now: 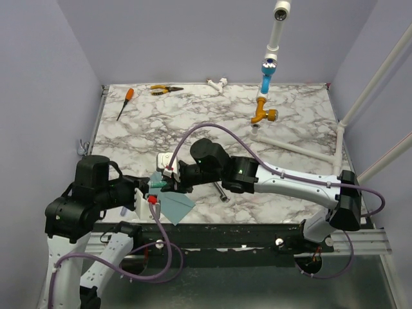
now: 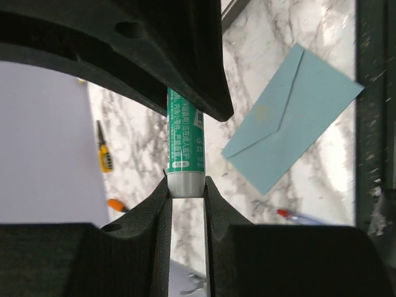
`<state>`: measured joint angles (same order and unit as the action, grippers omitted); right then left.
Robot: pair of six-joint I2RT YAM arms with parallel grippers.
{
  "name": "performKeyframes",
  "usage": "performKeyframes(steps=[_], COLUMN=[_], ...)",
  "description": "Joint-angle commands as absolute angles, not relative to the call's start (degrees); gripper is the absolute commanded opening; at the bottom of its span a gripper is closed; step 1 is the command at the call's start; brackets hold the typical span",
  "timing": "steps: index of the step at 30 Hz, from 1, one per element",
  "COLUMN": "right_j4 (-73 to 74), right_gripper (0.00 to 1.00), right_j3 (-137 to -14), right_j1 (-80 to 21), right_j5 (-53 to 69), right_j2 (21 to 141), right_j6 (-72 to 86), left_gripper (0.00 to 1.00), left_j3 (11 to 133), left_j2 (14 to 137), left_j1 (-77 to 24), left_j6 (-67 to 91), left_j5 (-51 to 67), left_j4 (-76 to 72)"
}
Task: Place the letter into the envelope and seal it
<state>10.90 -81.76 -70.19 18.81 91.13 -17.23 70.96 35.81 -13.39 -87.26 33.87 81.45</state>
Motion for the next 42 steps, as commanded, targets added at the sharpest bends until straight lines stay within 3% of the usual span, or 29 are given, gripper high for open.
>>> performKeyframes(steps=[1,14,42], right_j4=[4.1,-9.56,-30.63], right_gripper=[0.01,0.0,0.01], right_j3=[-77.94,-66.37,-50.71], right_j1=[-69.17,-70.11,-73.65], right_j5=[10.67,8.44,-7.77], right_j2=[87.72,82.63,79.57], right_j6=[-22.62,-36.54,-54.52], left_gripper=[0.0,0.0,0.0], left_j3=[71.71,75.79,73.47], left_j2=[38.63,51.78,64.49], left_j1=[-14.33,-14.27,-8.01], left_j6=[-71.27,-50.19,-37.41], left_j5=[37.55,47.28,65.32], left_j4=[92.87,91.95,87.74])
